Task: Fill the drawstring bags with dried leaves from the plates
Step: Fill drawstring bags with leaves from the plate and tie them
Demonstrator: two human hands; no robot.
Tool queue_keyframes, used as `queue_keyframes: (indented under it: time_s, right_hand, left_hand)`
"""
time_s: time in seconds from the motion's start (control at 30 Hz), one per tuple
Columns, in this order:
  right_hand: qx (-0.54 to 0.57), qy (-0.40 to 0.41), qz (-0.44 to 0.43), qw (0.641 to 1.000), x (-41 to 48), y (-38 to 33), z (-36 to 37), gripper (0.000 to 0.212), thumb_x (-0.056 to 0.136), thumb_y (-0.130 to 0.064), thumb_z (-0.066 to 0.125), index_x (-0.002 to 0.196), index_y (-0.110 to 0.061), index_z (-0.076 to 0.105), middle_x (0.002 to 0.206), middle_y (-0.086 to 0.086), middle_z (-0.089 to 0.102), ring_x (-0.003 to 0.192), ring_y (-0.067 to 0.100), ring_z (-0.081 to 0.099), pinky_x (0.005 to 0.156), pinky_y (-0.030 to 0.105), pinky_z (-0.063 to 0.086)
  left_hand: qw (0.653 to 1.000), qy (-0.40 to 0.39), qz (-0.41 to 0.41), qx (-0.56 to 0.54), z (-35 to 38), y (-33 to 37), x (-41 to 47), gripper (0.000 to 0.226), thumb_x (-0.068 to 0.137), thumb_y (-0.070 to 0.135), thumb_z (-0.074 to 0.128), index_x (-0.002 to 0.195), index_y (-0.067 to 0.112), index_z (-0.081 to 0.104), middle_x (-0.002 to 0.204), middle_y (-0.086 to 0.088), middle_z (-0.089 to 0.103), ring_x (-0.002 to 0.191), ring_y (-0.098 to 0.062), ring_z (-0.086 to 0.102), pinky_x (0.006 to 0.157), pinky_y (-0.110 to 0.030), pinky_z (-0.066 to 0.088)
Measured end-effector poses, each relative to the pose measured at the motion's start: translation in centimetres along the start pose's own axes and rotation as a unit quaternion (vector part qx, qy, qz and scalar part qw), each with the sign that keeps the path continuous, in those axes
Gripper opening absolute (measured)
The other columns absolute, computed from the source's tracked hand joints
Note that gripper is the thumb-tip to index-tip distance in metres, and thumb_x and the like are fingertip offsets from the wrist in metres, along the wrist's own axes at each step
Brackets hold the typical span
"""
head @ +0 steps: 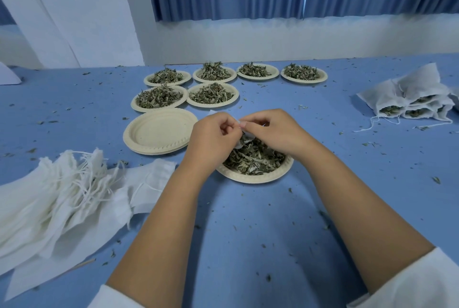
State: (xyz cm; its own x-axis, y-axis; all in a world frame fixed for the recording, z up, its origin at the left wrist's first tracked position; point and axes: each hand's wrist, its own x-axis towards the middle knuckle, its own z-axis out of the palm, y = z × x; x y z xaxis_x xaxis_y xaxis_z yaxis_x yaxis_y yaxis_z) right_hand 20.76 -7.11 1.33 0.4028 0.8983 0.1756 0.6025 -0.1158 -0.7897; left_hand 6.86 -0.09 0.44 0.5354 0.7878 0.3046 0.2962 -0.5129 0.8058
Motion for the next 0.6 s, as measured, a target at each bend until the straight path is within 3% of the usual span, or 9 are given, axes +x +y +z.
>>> queue_keyframes:
  time_s: [0.07, 0.17, 0.33, 0.43, 0.53, 0.6]
  right_hand:
    - [0.024, 0.006, 0.004, 1.000, -0.1, 0.0, 0.0, 0.010, 0.089, -0.030, 0.068, 0.092, -0.026, 0.077, 0.082, 0.008, 0.072, 0.066, 0.021, 0.060, 0.056, 0.030, 0.051]
    - [0.038, 0.049, 0.001, 0.998, 0.1, 0.2, 0.0, 0.005, 0.085, -0.026, 0.073, 0.083, -0.024, 0.077, 0.061, -0.007, 0.062, 0.051, 0.001, 0.049, 0.048, 0.015, 0.042]
    - [0.095, 0.127, -0.008, 0.987, 0.1, 0.0, -0.9, 0.011, 0.084, -0.028, 0.074, 0.074, -0.028, 0.073, 0.063, -0.011, 0.068, 0.052, 0.000, 0.049, 0.053, 0.014, 0.041]
    - [0.098, 0.090, -0.019, 0.991, -0.1, -0.5, -1.7, 0.013, 0.083, -0.028, 0.076, 0.069, -0.028, 0.075, 0.057, -0.013, 0.065, 0.046, 0.000, 0.044, 0.047, 0.013, 0.039]
    - [0.006, 0.046, -0.028, 0.999, -0.2, -0.5, -0.6, 0.008, 0.084, -0.025, 0.075, 0.077, -0.023, 0.078, 0.062, -0.007, 0.067, 0.048, 0.001, 0.049, 0.046, 0.016, 0.041]
    - [-0.045, 0.045, -0.042, 0.997, -0.2, -0.6, 0.4, 0.012, 0.086, -0.019, 0.073, 0.096, -0.018, 0.078, 0.080, -0.004, 0.073, 0.066, -0.001, 0.060, 0.059, 0.012, 0.046]
  left_hand:
    - [1.000, -0.006, 0.001, 0.005, 0.1, 0.0, 0.0, 0.010, 0.090, 0.015, 0.064, 0.082, 0.009, 0.068, 0.073, -0.008, 0.071, 0.074, -0.024, 0.070, 0.076, -0.041, 0.056]
    - [1.000, 0.000, -0.001, 0.005, 0.1, 0.0, 0.0, 0.009, 0.089, 0.014, 0.064, 0.081, 0.010, 0.068, 0.072, -0.006, 0.070, 0.070, -0.017, 0.069, 0.074, -0.036, 0.055]
    - [0.999, 0.029, -0.025, 0.000, 0.0, -0.1, 0.1, 0.010, 0.089, 0.013, 0.061, 0.083, 0.012, 0.069, 0.073, -0.001, 0.071, 0.074, -0.017, 0.069, 0.076, -0.033, 0.055]
    - [0.996, 0.062, -0.045, -0.037, 0.0, 0.0, 0.2, 0.011, 0.090, 0.015, 0.061, 0.084, 0.015, 0.070, 0.065, 0.006, 0.070, 0.071, -0.011, 0.068, 0.078, -0.032, 0.057]
    - [0.993, 0.070, -0.051, -0.086, -0.1, 0.1, 0.2, 0.010, 0.090, 0.014, 0.063, 0.083, 0.017, 0.070, 0.058, 0.010, 0.067, 0.068, -0.009, 0.068, 0.079, -0.035, 0.059]
    - [0.991, 0.062, -0.049, -0.108, 0.0, 0.2, 0.2, 0.012, 0.089, 0.012, 0.063, 0.081, 0.018, 0.069, 0.057, 0.009, 0.067, 0.065, -0.008, 0.068, 0.080, -0.038, 0.060]
